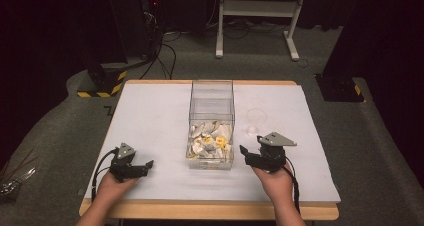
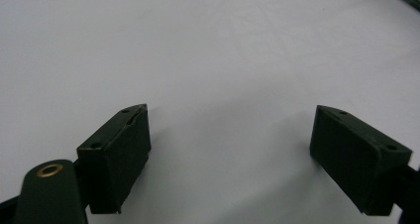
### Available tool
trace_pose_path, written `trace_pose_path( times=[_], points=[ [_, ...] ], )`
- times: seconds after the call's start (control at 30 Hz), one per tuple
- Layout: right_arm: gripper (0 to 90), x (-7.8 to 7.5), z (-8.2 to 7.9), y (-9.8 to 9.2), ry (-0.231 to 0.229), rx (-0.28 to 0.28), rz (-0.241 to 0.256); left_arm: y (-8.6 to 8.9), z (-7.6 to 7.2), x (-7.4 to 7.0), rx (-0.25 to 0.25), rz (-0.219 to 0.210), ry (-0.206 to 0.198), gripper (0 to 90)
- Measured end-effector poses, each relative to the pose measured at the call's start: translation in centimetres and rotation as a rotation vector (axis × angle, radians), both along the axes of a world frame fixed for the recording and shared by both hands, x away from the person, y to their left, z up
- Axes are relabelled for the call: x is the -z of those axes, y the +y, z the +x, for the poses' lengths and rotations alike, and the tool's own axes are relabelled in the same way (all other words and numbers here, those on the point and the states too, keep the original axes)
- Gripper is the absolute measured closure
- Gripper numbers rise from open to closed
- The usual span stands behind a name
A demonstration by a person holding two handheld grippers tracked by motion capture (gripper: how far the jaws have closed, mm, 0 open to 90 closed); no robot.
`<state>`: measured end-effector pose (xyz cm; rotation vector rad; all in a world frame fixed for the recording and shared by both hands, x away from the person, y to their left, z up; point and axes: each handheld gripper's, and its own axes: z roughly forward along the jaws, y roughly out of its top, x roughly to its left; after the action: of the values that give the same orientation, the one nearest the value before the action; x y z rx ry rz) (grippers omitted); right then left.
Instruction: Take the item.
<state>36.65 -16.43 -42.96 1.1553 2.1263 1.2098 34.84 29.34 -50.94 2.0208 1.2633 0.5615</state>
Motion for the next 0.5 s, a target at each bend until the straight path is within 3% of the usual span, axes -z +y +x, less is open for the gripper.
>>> trace_pose_path(
  times=[0.23,0.5],
  points=[
    [28.6,-1.2,0.0,1.2,-0.025,-0.036,0.001,0.0,0.0,0.0,0.000,0.001,0.000,16.2],
    [28.3,-1.5,0.3,2.3,-0.027,-0.054,-0.001,0.0,0.0,0.0,0.000,0.000,0.000,16.1]
  ],
)
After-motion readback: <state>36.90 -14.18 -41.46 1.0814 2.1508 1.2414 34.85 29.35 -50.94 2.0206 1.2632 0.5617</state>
